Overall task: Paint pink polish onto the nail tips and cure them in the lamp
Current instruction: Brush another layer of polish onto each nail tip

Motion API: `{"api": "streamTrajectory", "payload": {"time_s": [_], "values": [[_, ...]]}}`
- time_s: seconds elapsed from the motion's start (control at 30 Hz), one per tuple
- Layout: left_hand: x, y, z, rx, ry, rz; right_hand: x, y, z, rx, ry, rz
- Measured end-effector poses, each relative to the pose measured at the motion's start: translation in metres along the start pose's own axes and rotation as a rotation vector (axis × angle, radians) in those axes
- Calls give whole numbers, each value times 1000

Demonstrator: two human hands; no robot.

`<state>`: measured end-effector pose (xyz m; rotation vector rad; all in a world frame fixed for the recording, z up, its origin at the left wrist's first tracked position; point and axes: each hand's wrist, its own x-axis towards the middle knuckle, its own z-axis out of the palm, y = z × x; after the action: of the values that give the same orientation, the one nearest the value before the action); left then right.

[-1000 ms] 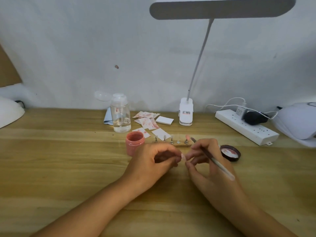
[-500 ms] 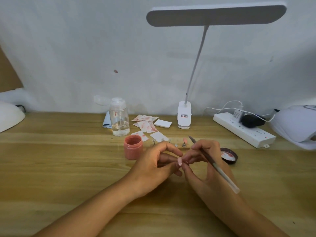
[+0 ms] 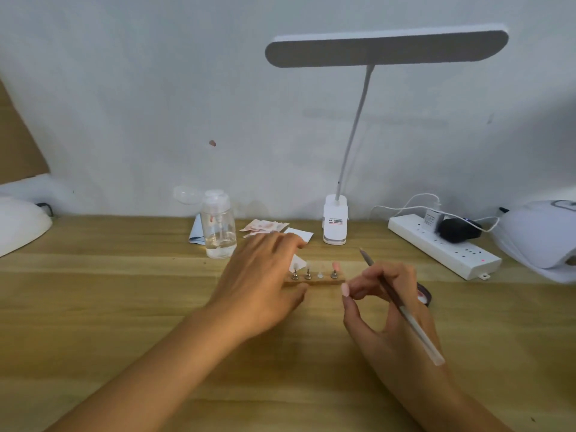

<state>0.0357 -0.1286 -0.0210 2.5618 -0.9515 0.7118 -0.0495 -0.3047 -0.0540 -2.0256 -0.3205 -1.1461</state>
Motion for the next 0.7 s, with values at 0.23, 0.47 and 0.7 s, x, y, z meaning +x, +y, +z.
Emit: {"api": "streamTrajectory", "payload": {"time_s": [0.23,0.47,0.7], "values": [[54,-5,16,157,-424,-141,2,13,-7,-41,-46,8],[51,-9,22,-3,-500,-151,4,12,-2,-90,-34,-35],[29,7,12,19,-348,61,4,9,-3,-313,-104,-96]]}}
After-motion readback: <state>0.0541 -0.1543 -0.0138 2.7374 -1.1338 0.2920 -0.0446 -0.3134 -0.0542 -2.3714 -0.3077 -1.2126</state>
